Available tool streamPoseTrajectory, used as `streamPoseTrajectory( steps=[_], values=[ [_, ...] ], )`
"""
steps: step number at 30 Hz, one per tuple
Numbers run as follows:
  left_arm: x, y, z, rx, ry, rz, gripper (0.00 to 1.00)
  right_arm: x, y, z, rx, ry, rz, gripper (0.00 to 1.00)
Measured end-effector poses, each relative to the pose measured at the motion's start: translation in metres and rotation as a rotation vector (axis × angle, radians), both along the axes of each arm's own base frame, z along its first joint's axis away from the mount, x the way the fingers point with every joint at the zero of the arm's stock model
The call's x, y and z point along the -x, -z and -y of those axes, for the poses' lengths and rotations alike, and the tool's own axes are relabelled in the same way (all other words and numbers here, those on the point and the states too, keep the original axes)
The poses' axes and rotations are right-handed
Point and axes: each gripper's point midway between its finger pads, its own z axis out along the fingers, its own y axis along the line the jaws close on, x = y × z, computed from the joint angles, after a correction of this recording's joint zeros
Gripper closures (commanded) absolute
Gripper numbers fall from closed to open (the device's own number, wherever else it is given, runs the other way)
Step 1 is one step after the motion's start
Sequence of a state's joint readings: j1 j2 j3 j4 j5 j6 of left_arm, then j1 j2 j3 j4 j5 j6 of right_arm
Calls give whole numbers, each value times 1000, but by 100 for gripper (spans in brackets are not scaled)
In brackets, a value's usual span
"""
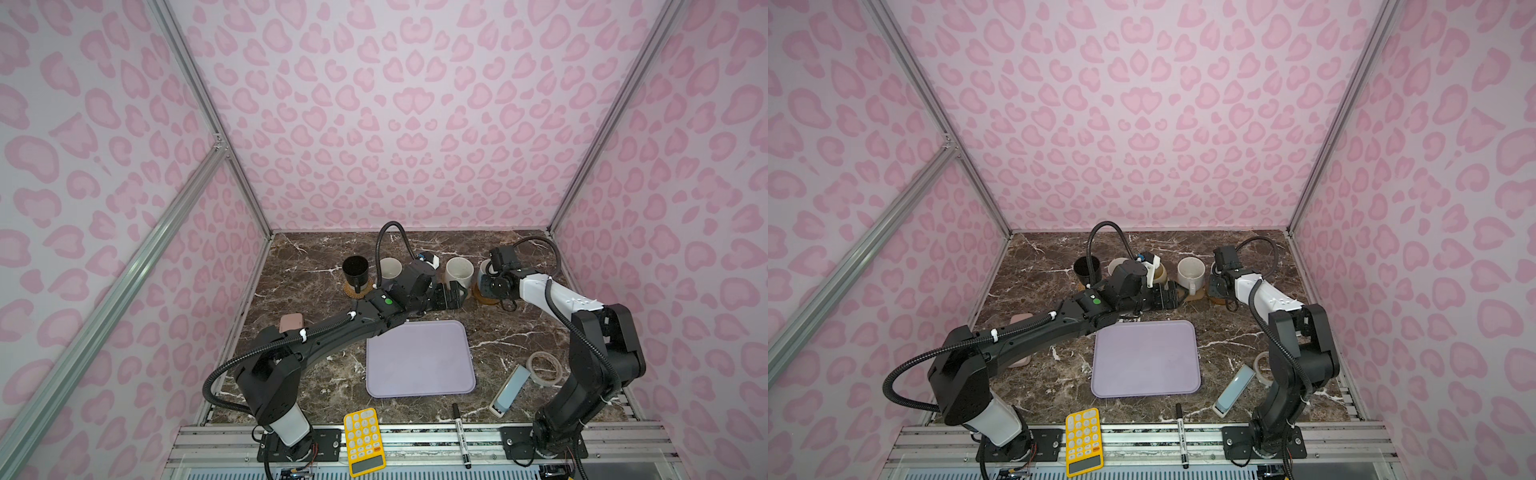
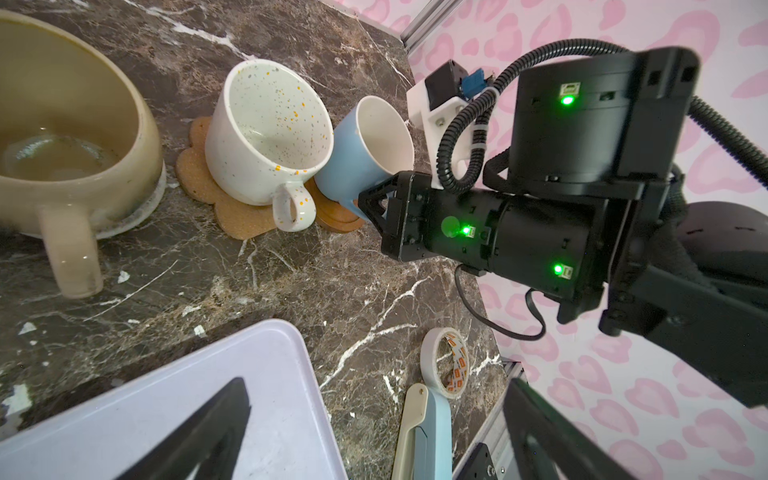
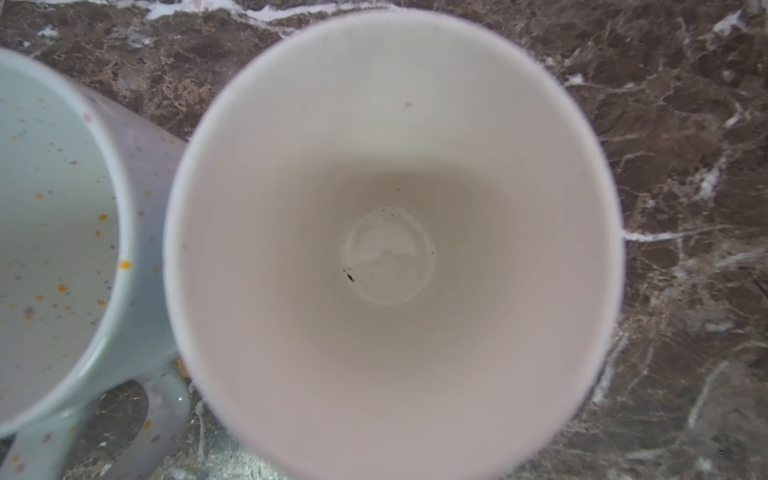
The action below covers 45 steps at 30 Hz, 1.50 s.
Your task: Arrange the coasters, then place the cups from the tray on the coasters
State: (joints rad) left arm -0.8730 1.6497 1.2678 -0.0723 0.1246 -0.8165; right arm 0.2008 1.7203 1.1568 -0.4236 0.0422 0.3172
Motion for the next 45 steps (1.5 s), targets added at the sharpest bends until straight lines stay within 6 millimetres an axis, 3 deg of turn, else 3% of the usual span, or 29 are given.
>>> streamPoseTrajectory(
  steps=[16,22,32,35,36,38,41,45],
  values=[
    [4,-4,6,24,18,5,3,12,-1,6,1,-11,-14,97],
    [5,-3,6,22,20,3,3,11,0,6,3,-12,-16,87],
    [10,-8,-6,29,0,22,3,15,-1,8,6,-10,-25,56],
    [18,-12,-20,34,-22,35,3,18,-12,9,1,-8,1,44],
    [20,-15,-28,32,-35,50,3,21,-18,10,-1,-5,16,27],
    [24,-22,-44,23,-64,91,3,29,-32,10,-3,0,58,3],
    [23,-37,-84,-6,-147,177,3,45,-56,13,4,-2,137,2],
    [13,-48,-157,-96,-339,293,4,63,-81,17,-10,8,251,3]
  ],
)
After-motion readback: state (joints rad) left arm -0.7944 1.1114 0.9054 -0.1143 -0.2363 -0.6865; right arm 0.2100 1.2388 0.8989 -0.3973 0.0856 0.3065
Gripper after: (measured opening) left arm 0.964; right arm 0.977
